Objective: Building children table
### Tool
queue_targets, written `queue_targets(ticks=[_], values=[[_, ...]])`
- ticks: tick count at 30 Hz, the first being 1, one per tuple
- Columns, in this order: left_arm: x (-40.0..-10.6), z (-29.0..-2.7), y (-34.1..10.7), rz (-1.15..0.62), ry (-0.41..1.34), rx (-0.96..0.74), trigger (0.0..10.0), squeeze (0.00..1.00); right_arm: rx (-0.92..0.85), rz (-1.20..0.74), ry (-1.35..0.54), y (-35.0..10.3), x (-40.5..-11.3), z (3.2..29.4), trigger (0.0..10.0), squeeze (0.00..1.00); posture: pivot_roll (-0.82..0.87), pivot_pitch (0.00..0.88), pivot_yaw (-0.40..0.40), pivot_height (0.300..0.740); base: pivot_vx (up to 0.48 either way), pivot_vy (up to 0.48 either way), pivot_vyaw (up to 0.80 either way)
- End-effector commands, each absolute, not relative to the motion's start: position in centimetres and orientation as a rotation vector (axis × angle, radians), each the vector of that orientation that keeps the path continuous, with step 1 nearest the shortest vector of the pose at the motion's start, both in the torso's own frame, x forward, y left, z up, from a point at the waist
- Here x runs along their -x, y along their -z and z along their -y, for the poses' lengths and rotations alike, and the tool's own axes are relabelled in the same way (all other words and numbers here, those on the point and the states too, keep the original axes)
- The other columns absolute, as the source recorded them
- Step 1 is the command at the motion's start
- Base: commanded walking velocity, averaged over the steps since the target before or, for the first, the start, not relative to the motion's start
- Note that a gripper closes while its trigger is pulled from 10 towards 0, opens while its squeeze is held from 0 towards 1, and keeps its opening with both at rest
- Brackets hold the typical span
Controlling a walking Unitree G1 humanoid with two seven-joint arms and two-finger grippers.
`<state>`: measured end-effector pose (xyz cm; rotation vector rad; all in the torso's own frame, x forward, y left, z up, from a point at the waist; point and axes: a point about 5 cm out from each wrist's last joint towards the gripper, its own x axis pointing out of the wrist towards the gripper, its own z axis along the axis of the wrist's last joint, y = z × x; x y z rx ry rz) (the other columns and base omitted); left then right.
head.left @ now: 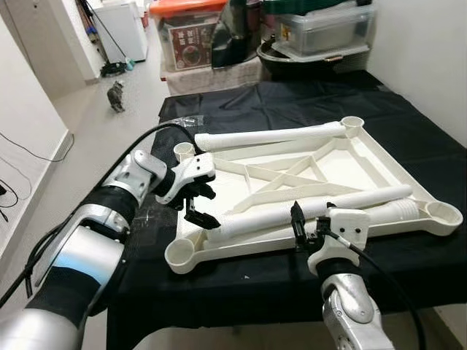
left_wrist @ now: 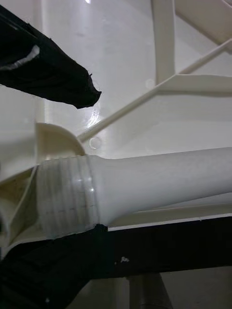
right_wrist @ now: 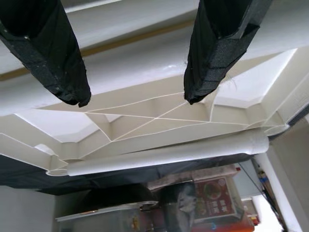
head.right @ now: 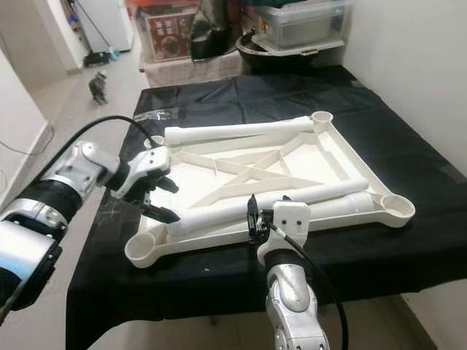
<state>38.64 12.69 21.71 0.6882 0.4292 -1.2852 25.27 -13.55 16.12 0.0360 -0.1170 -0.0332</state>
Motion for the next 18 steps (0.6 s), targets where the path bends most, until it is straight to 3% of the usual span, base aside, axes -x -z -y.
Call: queue_targets(ticks=[1, 7, 8, 10, 11, 18], values=[[-38.67, -12.73, -21.83, -0.44, 1.292, -0.69, 10.0, 0.0, -0.019, 0.117, 0.055, -16.29, -25.08, 13.52, 10.0, 1.0, 0.14, 0.14, 0.123, 0.74, 0.0, 0.0, 0.0], [-38.77, -12.44, -22.22, -0.434, 1.295, -0.688, 10.0, 0.0, 0.008, 0.106, 0.096, -16.31, -25.2, 14.0, 10.0, 1.0, 0.14, 0.139, 0.124, 0.74, 0.0, 0.0, 0.0], [-38.78, -12.4, -22.26, -0.433, 1.297, -0.692, 10.0, 0.0, 0.008, 0.099, 0.101, -16.27, -25.17, 14.07, 10.0, 0.44, 0.14, 0.137, 0.128, 0.74, 0.0, 0.0, 0.0], [-38.78, -12.4, -22.26, -0.433, 1.297, -0.692, 10.0, 0.0, 0.008, 0.099, 0.101, -16.27, -25.17, 14.07, 10.0, 0.44, 0.14, 0.137, 0.128, 0.74, 0.0, 0.0, 0.0], [-38.77, -12.33, -22.24, -0.434, 1.302, -0.694, 10.0, 0.0, 0.004, 0.092, 0.106, -16.24, -25.13, 14.09, 10.0, 0.0, 0.14, 0.139, 0.134, 0.74, 0.0, 0.0, 0.0], [-38.44, -11.97, -21.33, -0.46, 1.344, -0.687, 10.0, 0.0, -0.011, 0.08, 0.116, -16.22, -24.78, 14.03, 10.0, 0.0, 0.14, 0.142, 0.14, 0.74, 0.0, 0.0, 0.0]])
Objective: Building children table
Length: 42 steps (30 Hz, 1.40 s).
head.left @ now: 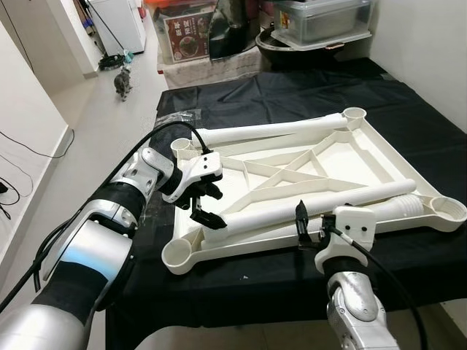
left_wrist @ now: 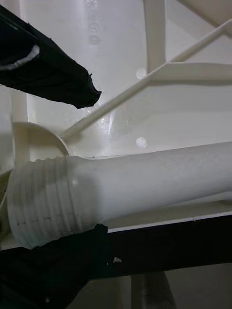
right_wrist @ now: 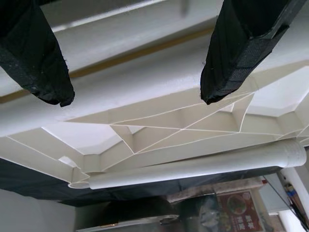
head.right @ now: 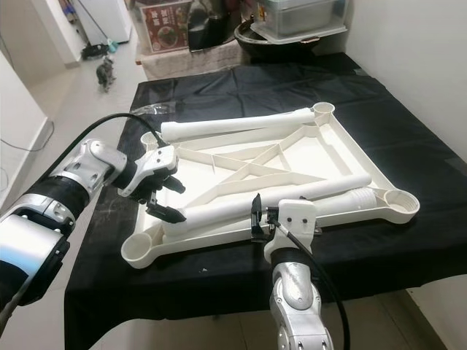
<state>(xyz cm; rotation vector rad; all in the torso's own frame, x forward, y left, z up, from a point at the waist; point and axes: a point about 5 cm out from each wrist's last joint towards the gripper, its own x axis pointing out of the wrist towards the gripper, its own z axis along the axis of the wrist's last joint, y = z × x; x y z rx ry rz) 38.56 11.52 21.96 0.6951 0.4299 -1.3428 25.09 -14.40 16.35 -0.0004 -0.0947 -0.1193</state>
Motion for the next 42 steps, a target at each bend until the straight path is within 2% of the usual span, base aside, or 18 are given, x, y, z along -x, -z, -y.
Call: queue_targets(ticks=[1, 9, 31, 33, 34, 35, 42], values=[[-38.3, -11.8, -21.0, -0.476, 1.365, -0.686, 10.0, 0.0, -0.014, 0.077, 0.116, -16.2, -24.7, 14.0, 10.0, 0.0, 0.14, 0.145, 0.142, 0.74, 0.0, 0.0, 0.0], [-37.7, -11.5, -20.1, -0.566, 1.459, -0.757, 10.0, 0.0, -0.019, 0.069, 0.123, -16.0, -24.6, 13.9, 10.0, 0.0, 0.14, 0.142, 0.149, 0.74, 0.0, 0.0, 0.0], [-37.3, -12.4, -18.6, -0.632, 1.462, -0.855, 10.0, 0.0, -0.028, 0.074, 0.139, -16.5, -24.4, 14.0, 10.0, 0.0, 0.13, 0.151, 0.164, 0.74, 0.0, 0.0, 0.0], [-37.4, -12.4, -18.5, -0.627, 1.452, -0.851, 9.7, 0.0, -0.028, 0.076, 0.14, -16.5, -24.4, 14.1, 10.0, 0.0, 0.12, 0.152, 0.166, 0.74, 0.0, 0.0, 0.0], [-37.4, -12.4, -18.4, -0.624, 1.442, -0.843, 3.7, 0.0, -0.028, 0.078, 0.142, -16.6, -24.4, 14.1, 10.0, 0.0, 0.12, 0.15, 0.169, 0.74, 0.0, 0.0, 0.0], [-37.5, -12.3, -18.3, -0.615, 1.425, -0.836, 0.0, 0.0, -0.028, 0.079, 0.145, -16.6, -24.5, 14.2, 10.0, 0.0, 0.12, 0.15, 0.17, 0.74, 0.0, 0.0, 0.0], [-37.5, -12.2, -18.0, -0.601, 1.407, -0.829, 0.0, 0.0, -0.027, 0.078, 0.148, -16.7, -24.5, 14.5, 10.0, 0.0, 0.11, 0.152, 0.173, 0.74, 0.0, 0.0, 0.0]])
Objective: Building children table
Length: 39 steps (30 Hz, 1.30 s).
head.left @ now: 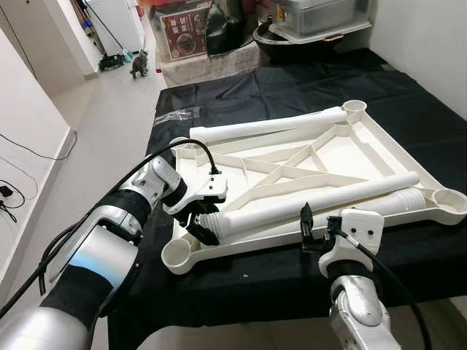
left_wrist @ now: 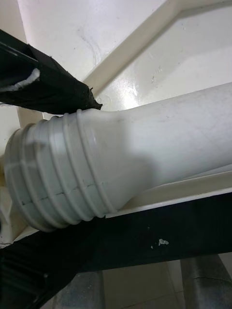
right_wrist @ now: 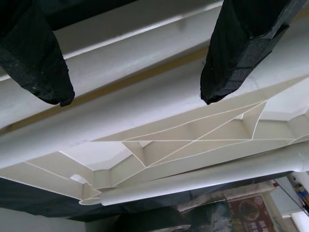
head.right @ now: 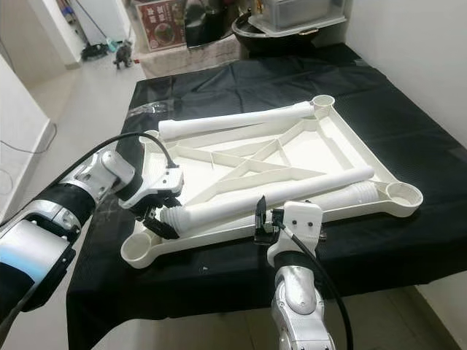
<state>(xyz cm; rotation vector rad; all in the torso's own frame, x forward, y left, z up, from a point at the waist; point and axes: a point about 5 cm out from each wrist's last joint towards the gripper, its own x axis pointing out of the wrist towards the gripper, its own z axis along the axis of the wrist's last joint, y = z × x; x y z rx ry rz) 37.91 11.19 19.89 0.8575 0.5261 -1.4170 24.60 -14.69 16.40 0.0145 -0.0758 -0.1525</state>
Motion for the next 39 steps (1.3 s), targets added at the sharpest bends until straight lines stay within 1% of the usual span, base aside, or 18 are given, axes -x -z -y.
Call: queue_targets(ticks=[1, 4, 10, 21, 23, 31, 32, 36, 39], values=[[-37.5, -12.2, -18.0, -0.601, 1.407, -0.829, 0.0, 0.0, -0.027, 0.078, 0.148, -16.7, -24.5, 14.5, 10.0, 0.0, 0.11, 0.152, 0.173, 0.74, 0.0, 0.0, 0.0], [-37.5, -12.1, -17.8, -0.59, 1.393, -0.823, 0.0, 0.0, -0.027, 0.075, 0.149, -16.6, -24.5, 14.7, 10.0, 0.0, 0.09, 0.151, 0.152, 0.74, 0.0, 0.0, 0.0], [-37.6, -12.6, -17.9, -0.539, 1.36, -0.764, 0.0, 0.0, -0.056, 0.1, 0.117, -17.2, -24.9, 14.2, 10.0, 0.0, 0.07, 0.137, 0.163, 0.74, 0.0, 0.0, 0.0], [-38.2, -13.4, -19.1, -0.417, 1.28, -0.69, 0.0, 0.0, -0.064, 0.128, 0.097, -17.7, -25.9, 14.1, 10.0, 0.0, 0.07, 0.11, 0.15, 0.74, 0.0, 0.0, 0.0], [-38.4, -14.0, -19.8, -0.373, 1.245, -0.681, 0.0, 0.0, -0.067, 0.14, 0.09, -17.9, -26.4, 14.1, 10.0, 0.0, 0.07, 0.089, 0.138, 0.74, 0.0, 0.0, 0.0], [-38.8, -15.0, -20.9, -0.285, 1.149, -0.664, 0.0, 0.0, -0.086, 0.16, 0.049, -18.3, -27.1, 13.6, 10.0, 0.0, 0.07, 0.063, 0.122, 0.74, 0.0, 0.0, 0.0], [-39.0, -15.4, -21.3, -0.235, 1.105, -0.641, 0.0, 0.0, -0.095, 0.173, 0.034, -18.6, -27.3, 13.5, 10.0, 0.0, 0.07, 0.052, 0.118, 0.74, 0.0, 0.0, 0.0], [-39.1, -15.8, -21.7, -0.19, 1.07, -0.606, 0.0, 0.0, -0.104, 0.186, 0.015, -18.8, -27.6, 13.4, 10.0, 0.0, 0.09, 0.041, 0.123, 0.74, 0.0, 0.0, 0.0], [-39.1, -16.1, -21.9, -0.134, 1.03, -0.579, 0.0, 0.0, -0.123, 0.189, 0.008, -18.9, -28.0, 13.5, 10.0, 0.0, 0.09, 0.024, 0.103, 0.74, 0.0, 0.0, 0.0]])
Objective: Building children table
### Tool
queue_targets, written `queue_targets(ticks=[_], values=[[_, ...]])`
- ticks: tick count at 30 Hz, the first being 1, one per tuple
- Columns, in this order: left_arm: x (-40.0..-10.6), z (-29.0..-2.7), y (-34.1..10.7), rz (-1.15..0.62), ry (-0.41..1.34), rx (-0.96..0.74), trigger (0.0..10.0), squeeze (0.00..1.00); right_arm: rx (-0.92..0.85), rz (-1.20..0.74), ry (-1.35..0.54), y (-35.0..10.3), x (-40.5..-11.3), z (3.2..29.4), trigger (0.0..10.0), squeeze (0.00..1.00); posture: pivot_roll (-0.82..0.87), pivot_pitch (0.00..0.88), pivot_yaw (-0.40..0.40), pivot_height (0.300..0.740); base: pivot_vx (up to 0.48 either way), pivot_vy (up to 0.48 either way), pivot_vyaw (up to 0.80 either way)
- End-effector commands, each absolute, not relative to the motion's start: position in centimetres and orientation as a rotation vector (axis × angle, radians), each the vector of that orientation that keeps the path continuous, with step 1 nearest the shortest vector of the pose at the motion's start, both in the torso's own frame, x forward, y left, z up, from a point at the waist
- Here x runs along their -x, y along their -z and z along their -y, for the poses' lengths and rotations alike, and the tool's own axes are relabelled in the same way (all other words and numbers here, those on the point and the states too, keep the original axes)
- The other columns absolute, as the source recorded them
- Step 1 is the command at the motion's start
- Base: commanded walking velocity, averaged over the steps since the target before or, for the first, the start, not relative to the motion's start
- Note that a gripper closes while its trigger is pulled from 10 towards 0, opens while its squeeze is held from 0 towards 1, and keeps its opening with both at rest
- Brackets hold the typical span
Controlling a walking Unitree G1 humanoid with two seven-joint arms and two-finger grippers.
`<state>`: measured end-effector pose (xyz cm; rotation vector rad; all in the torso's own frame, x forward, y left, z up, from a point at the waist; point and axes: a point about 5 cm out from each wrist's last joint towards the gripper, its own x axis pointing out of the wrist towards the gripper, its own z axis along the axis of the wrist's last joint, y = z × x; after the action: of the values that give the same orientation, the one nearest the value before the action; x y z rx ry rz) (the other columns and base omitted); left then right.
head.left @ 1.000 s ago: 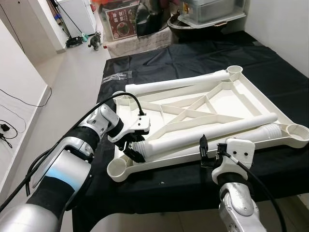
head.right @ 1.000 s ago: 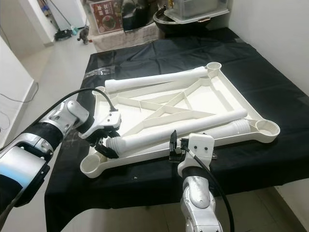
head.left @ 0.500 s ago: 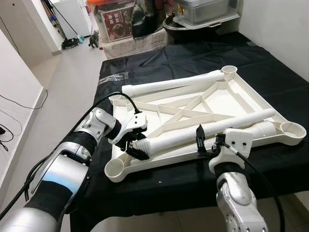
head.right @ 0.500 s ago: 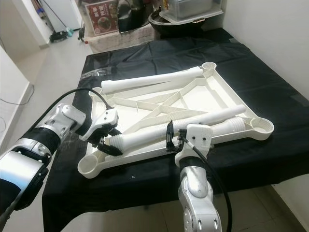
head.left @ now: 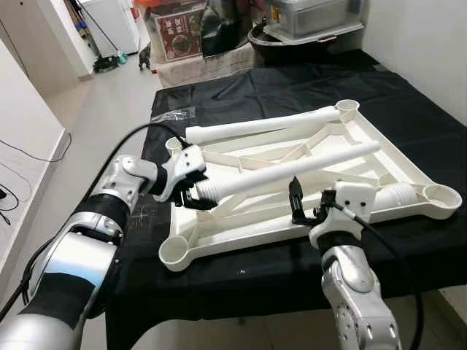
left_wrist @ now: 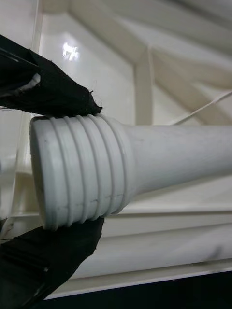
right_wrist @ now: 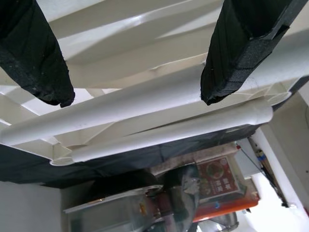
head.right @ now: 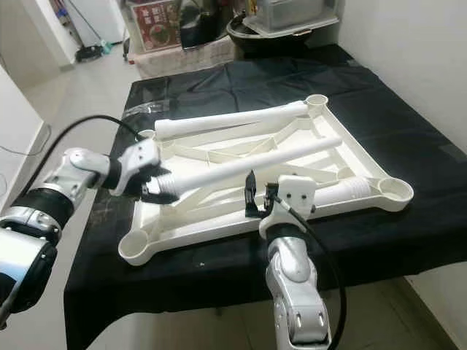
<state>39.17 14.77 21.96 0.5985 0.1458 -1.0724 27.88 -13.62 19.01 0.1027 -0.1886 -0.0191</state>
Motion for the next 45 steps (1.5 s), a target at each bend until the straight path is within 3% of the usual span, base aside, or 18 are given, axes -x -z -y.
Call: queue_targets(ticks=[1, 8, 9, 10, 11, 12, 24, 25, 28, 29, 31, 32, 38, 45], values=[[-39.1, -16.1, -21.9, -0.134, 1.03, -0.579, 0.0, 0.0, -0.123, 0.189, 0.008, -18.9, -28.0, 13.5, 10.0, 0.0, 0.09, 0.024, 0.103, 0.74, 0.0, 0.0, 0.0], [-38.6, -16.2, -21.8, 0.001, 0.956, -0.524, 0.0, 0.0, -0.209, 0.181, -0.048, -19.2, -29.0, 13.3, 10.0, 0.0, 0.09, 0.006, 0.078, 0.74, 0.0, 0.0, 0.0], [-38.6, -16.3, -21.8, 0.018, 0.934, -0.511, 4.7, 0.0, -0.229, 0.176, -0.05, -19.2, -29.0, 13.2, 10.0, 0.0, 0.09, 0.001, 0.073, 0.74, 0.0, 0.0, 0.0], [-38.5, -16.3, -21.7, 0.028, 0.917, -0.502, 4.7, 0.0, -0.24, 0.173, -0.05, -19.2, -29.1, 13.3, 10.0, 0.0, 0.09, 0.001, 0.072, 0.74, 0.0, 0.0, 0.0], [-38.4, -16.2, -21.6, 0.039, 0.904, -0.49, 8.7, 0.0, -0.244, 0.173, -0.059, -19.2, -29.1, 13.2, 10.0, 0.0, 0.09, 0.0, 0.066, 0.74, 0.0, 0.0, 0.0], [-38.3, -16.2, -21.4, 0.047, 0.891, -0.48, 10.0, 0.0, -0.245, 0.173, -0.067, -19.3, -29.1, 13.1, 10.0, 0.0, 0.09, 0.0, 0.063, 0.74, 0.0, 0.0, 0.0], [-37.0, -15.4, -20.7, 0.183, 0.748, -0.396, 10.0, 0.0, -0.381, 0.16, -0.18, -19.8, -28.9, 11.9, 10.0, 0.0, 0.08, 0.013, 0.035, 0.74, 0.0, 0.0, 0.0], [-36.5, -15.1, -20.8, 0.219, 0.728, -0.384, 10.0, 0.0, -0.414, 0.155, -0.205, -19.9, -28.9, 11.7, 10.0, 1.0, 0.08, 0.017, 0.026, 0.74, 0.0, 0.0, 0.0], [-35.9, -14.6, -20.9, 0.255, 0.705, -0.35, 10.0, 0.0, -0.456, 0.14, -0.26, -19.9, -29.0, 11.3, 10.0, 1.0, 0.08, 0.022, 0.02, 0.74, 0.0, 0.0, 0.0], [-35.1, -14.2, -21.0, 0.286, 0.682, -0.324, 10.0, 0.0, -0.509, 0.123, -0.337, -20.0, -29.0, 10.7, 10.0, 0.14, 0.08, 0.027, 0.01, 0.74, 0.0, 0.0, 0.0], [-35.1, -14.2, -21.0, 0.286, 0.682, -0.324, 10.0, 0.0, -0.509, 0.123, -0.337, -20.0, -29.0, 10.7, 10.0, 0.14, 0.08, 0.027, 0.01, 0.74, 0.0, 0.0, 0.0], [-34.0, -13.6, -20.9, 0.302, 0.67, -0.292, 10.0, 0.0, -0.574, 0.105, -0.41, -20.1, -29.1, 10.1, 10.0, 0.0, 0.09, 0.036, 0.002, 0.74, 0.0, 0.0, 0.0], [-30.6, -12.3, -19.4, 0.281, 0.668, -0.24, 10.0, 0.0, -0.763, 0.092, -0.561, -21.5, -29.6, 9.1, 10.0, 0.0, 0.1, 0.057, -0.02, 0.74, 0.0, 0.0, 0.0], [-29.0, -11.4, -18.6, 0.258, 0.702, -0.225, 10.0, 0.0, -0.755, 0.09, -0.627, -21.8, -29.9, 8.7, 10.0, 0.0, 0.1, 0.066, -0.027, 0.74, 0.0, 0.0, 0.0]])
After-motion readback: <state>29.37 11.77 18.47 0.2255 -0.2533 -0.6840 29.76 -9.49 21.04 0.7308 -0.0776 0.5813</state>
